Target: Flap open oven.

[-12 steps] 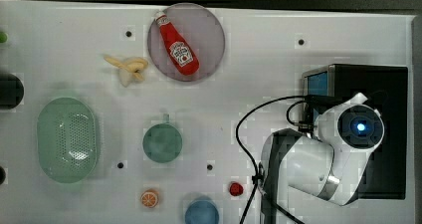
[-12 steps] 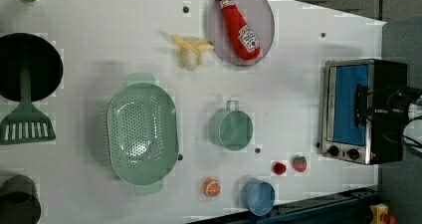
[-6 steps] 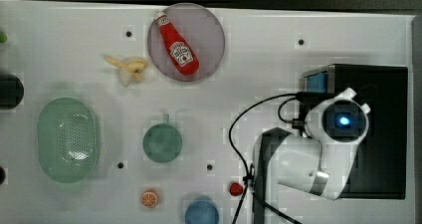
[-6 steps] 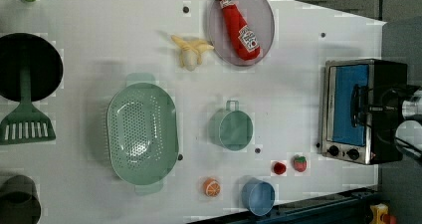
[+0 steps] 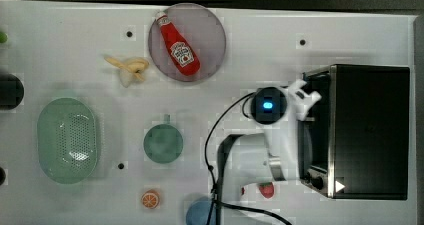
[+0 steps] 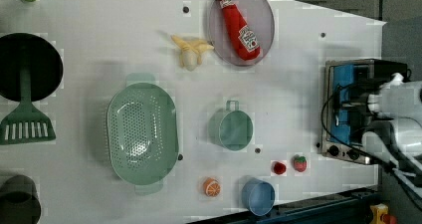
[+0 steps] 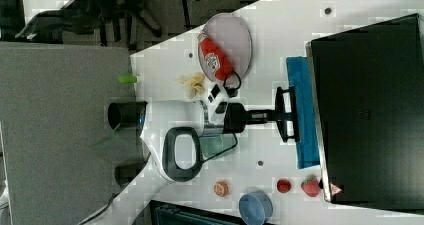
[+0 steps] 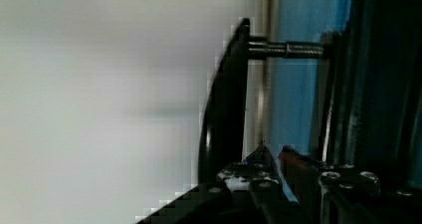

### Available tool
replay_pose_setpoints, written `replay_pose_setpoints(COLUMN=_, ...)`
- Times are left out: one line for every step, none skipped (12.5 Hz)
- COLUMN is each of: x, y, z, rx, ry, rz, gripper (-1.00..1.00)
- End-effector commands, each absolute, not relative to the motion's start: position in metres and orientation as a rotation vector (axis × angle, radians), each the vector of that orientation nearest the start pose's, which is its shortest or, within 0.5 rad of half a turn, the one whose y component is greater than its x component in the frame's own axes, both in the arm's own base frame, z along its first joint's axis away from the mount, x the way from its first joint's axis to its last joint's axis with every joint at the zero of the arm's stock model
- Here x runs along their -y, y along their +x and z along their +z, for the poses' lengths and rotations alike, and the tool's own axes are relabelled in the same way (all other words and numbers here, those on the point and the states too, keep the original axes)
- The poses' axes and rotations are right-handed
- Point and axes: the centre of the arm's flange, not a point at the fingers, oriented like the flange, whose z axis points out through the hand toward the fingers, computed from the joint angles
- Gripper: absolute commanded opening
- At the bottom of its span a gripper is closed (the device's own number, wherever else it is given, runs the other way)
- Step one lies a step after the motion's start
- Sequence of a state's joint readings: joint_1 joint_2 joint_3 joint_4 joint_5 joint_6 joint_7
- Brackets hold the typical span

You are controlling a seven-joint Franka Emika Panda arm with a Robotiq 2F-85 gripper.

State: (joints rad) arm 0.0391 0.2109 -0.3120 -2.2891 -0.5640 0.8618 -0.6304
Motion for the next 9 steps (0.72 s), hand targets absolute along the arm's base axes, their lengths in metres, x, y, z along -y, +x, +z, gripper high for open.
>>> replay_pose_setpoints(x=0.082, y=0.508, z=0.21, rx=-0.091, ry=-3.596, rz=0.173, gripper=-0.65)
replay_pose_setpoints(x=0.071, y=0.509, z=0.197, rx=-0.091, ry=-3.63, rz=0.175, gripper=-0.65)
replay_pose_setpoints(x=0.061, y=0.51, z=0.182, rx=-0.093, ry=-3.665, rz=0.177, gripper=-0.65)
replay_pose_setpoints(x=0.051, y=0.51, z=0.168, rx=-0.083, ry=-3.699, rz=0.184, gripper=-0.65)
replay_pose_setpoints(x=0.043, y=0.511, z=0.153, rx=-0.08, ry=-3.734, rz=0.19, gripper=-0.65)
replay_pose_setpoints(x=0.034, y=0.512, z=0.139, rx=-0.068, ry=-3.765, rz=0.198, gripper=-0.65)
replay_pose_setpoints(x=0.027, y=0.513, z=0.124, rx=-0.061, ry=-3.784, rz=0.206, gripper=-0.65)
replay_pose_setpoints(x=0.02, y=0.515, z=0.113, rx=-0.047, ry=-3.795, rz=0.216, gripper=-0.65)
replay_pose_setpoints(x=0.018, y=0.518, z=0.111, rx=-0.034, ry=-3.828, rz=0.248, gripper=-0.65)
